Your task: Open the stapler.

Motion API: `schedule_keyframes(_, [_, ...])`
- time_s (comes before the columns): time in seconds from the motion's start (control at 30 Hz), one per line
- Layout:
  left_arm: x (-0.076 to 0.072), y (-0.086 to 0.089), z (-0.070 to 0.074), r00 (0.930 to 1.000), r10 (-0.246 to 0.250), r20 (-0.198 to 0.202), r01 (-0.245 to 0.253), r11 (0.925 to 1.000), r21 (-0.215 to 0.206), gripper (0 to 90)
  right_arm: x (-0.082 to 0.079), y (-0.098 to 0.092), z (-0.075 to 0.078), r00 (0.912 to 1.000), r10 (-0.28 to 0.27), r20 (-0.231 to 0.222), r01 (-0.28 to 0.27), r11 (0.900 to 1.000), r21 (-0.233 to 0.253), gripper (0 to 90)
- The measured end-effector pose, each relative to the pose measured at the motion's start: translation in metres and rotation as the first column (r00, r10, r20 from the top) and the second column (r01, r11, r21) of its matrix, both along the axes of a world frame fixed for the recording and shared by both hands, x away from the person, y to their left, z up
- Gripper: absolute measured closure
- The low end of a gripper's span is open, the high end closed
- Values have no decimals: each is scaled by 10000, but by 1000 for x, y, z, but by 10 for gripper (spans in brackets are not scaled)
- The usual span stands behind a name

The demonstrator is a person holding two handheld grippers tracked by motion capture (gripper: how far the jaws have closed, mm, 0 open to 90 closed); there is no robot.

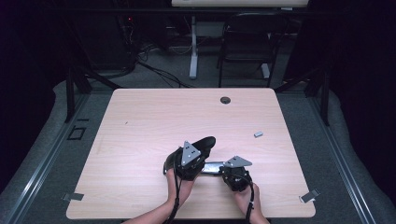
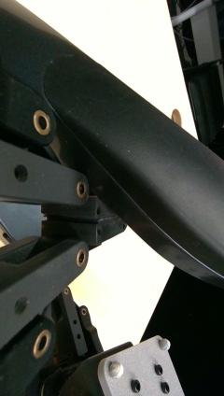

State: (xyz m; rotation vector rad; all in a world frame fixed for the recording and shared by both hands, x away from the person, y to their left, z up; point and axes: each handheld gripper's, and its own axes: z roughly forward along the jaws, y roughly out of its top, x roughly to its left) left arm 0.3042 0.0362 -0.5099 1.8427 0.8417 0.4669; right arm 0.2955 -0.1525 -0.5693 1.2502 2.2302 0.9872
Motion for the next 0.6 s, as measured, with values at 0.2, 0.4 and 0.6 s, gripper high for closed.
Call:
schedule_keyframes(0.2, [0,3,3,10000,65,68,-64,9999,-78,900,0,0,0,10000,13,-13,-13,10000,6,900])
schedule_keyframes(0.4, [-2,7,5,9996,220,159,-217,9996,-186,900,0,0,0,10000,27,-25,-27,10000,11,900])
schedule_keyframes(0.6, [-3,10,8,9989,424,197,-418,9987,-288,900,1,0,0,10000,31,-84,-30,9999,105,900])
